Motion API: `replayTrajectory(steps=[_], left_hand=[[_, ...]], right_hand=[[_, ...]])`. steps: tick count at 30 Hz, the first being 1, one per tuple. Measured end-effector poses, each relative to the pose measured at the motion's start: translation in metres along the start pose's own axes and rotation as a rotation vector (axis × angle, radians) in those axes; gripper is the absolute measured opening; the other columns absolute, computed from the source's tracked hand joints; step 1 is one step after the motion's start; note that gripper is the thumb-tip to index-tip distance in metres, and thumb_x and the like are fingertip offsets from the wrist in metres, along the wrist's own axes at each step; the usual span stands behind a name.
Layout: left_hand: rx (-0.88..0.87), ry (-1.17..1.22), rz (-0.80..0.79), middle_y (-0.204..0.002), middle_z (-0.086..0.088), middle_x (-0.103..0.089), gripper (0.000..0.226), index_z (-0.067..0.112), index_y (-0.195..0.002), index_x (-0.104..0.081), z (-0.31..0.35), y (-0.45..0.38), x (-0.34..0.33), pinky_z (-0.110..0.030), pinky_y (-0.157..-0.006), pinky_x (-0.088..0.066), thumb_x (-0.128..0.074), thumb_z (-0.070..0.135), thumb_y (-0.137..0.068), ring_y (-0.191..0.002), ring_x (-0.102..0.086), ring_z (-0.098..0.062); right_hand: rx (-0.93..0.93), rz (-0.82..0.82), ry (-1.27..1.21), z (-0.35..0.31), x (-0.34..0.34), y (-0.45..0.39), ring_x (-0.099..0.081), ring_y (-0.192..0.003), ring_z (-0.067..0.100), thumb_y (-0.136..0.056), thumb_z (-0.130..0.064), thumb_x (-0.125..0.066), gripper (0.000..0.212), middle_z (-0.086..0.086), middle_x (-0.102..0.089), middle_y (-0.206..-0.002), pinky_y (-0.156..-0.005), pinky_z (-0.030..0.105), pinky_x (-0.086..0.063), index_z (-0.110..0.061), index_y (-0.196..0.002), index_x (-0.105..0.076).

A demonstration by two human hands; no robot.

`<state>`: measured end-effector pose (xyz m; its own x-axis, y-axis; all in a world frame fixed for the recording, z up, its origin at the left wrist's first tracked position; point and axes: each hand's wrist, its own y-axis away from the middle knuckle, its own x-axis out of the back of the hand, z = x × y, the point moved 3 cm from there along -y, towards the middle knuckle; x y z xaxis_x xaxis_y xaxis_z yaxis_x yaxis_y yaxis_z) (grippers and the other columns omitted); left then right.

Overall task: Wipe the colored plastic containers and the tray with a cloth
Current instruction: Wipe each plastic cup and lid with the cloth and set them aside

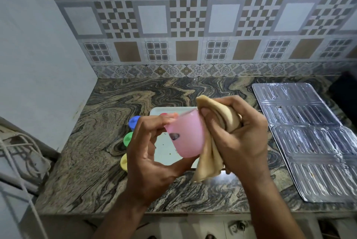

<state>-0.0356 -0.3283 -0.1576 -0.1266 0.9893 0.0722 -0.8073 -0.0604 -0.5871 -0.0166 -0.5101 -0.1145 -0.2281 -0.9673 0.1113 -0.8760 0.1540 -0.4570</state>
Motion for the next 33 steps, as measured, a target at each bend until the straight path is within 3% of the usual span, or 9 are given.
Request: replayTrajectory(steps=[6, 9, 11, 14, 18, 22, 25, 30, 33], left_hand=[[0.224, 0.225, 0.13, -0.119, 0.002, -0.067, 0.068, 0.018, -0.118, -0.046, 0.003, -0.004, -0.003, -0.031, -0.086, -0.058, -0.088, 0.014, -0.064, -0.109, -0.071, -0.019], [0.247, 0.272, 0.107, -0.13, -0.017, -0.052, 0.073, 0.024, -0.128, -0.044, 0.006, -0.006, -0.004, -0.029, -0.081, -0.06, -0.084, 0.012, -0.069, -0.11, -0.07, -0.019], [0.281, 0.317, 0.083, -0.134, -0.023, -0.051, 0.073, 0.026, -0.131, -0.048, 0.004, -0.005, -0.003, -0.039, -0.086, -0.061, -0.085, 0.011, -0.07, -0.118, -0.067, -0.03], [0.243, 0.127, 0.072, -0.134, -0.013, -0.061, 0.07, 0.027, -0.13, -0.055, -0.006, -0.007, 0.003, -0.055, -0.102, -0.054, -0.09, 0.02, -0.07, -0.124, -0.062, -0.034], [0.182, -0.075, 0.036, -0.127, -0.006, -0.066, 0.068, 0.036, -0.124, -0.058, -0.007, -0.011, 0.006, -0.043, -0.1, -0.054, -0.094, 0.031, -0.067, -0.117, -0.067, -0.028], [0.174, 0.045, 0.007, -0.127, -0.014, -0.068, 0.072, 0.018, -0.124, -0.057, -0.006, -0.01, 0.007, -0.038, -0.104, -0.052, -0.097, 0.008, -0.065, -0.121, -0.067, -0.03], [0.249, 0.134, -0.018, -0.127, -0.013, -0.07, 0.074, 0.02, -0.124, -0.059, -0.011, -0.01, 0.006, -0.036, -0.104, -0.054, -0.094, -0.002, -0.063, -0.122, -0.068, -0.028], [0.452, 0.321, -0.055, -0.135, -0.007, -0.07, 0.075, 0.015, -0.137, -0.054, -0.017, -0.004, 0.001, -0.033, -0.101, -0.054, -0.084, -0.007, -0.073, -0.126, -0.067, -0.026], [0.556, 0.453, -0.107, -0.141, -0.014, -0.065, 0.074, 0.008, -0.142, -0.048, -0.014, -0.001, -0.005, -0.038, -0.102, -0.055, -0.081, 0.011, -0.075, -0.13, -0.064, -0.032]], right_hand=[[-0.011, -0.01, -0.165, 0.003, 0.004, 0.013, -0.065, -0.072, -0.005, -0.085, -0.007, -0.08, 0.016, -0.014, -0.075, -0.084, -0.066, 0.011, -0.05, -0.018, -0.094, -0.073], [0.038, -0.022, -0.182, -0.002, -0.001, 0.029, -0.068, -0.076, -0.007, -0.083, -0.008, -0.077, 0.017, -0.019, -0.076, -0.088, -0.068, 0.009, -0.052, -0.015, -0.098, -0.072], [0.047, -0.018, -0.184, -0.002, -0.003, 0.033, -0.069, -0.079, -0.007, -0.084, -0.009, -0.077, 0.017, -0.02, -0.076, -0.092, -0.07, 0.011, -0.053, -0.015, -0.099, -0.072], [0.053, -0.012, -0.1, 0.003, 0.0, 0.033, -0.071, -0.081, -0.001, -0.085, -0.011, -0.08, 0.019, -0.018, -0.076, -0.095, -0.072, 0.018, -0.054, -0.02, -0.1, -0.072], [0.084, -0.025, 0.031, 0.004, 0.002, 0.029, -0.072, -0.081, 0.008, -0.087, -0.019, -0.08, 0.015, -0.013, -0.075, -0.093, -0.071, 0.027, -0.055, -0.019, -0.101, -0.075], [0.04, -0.019, -0.018, 0.0, 0.0, 0.013, -0.071, -0.078, 0.004, -0.087, -0.014, -0.081, 0.017, -0.012, -0.077, -0.09, -0.07, 0.021, -0.054, -0.023, -0.1, -0.076], [-0.007, -0.021, -0.053, 0.005, 0.002, 0.0, -0.072, -0.08, 0.005, -0.088, -0.006, -0.08, 0.018, -0.009, -0.079, -0.091, -0.072, 0.018, -0.054, -0.017, -0.102, -0.078], [-0.007, -0.012, -0.059, 0.007, 0.0, 0.007, -0.069, -0.074, 0.006, -0.086, -0.018, -0.082, 0.013, -0.008, -0.076, -0.087, -0.067, 0.023, -0.053, -0.018, -0.098, -0.076], [0.026, -0.044, -0.03, 0.006, -0.006, 0.015, -0.073, -0.081, 0.008, -0.086, -0.017, -0.081, 0.015, -0.01, -0.078, -0.092, -0.073, 0.029, -0.056, -0.021, -0.1, -0.076]])
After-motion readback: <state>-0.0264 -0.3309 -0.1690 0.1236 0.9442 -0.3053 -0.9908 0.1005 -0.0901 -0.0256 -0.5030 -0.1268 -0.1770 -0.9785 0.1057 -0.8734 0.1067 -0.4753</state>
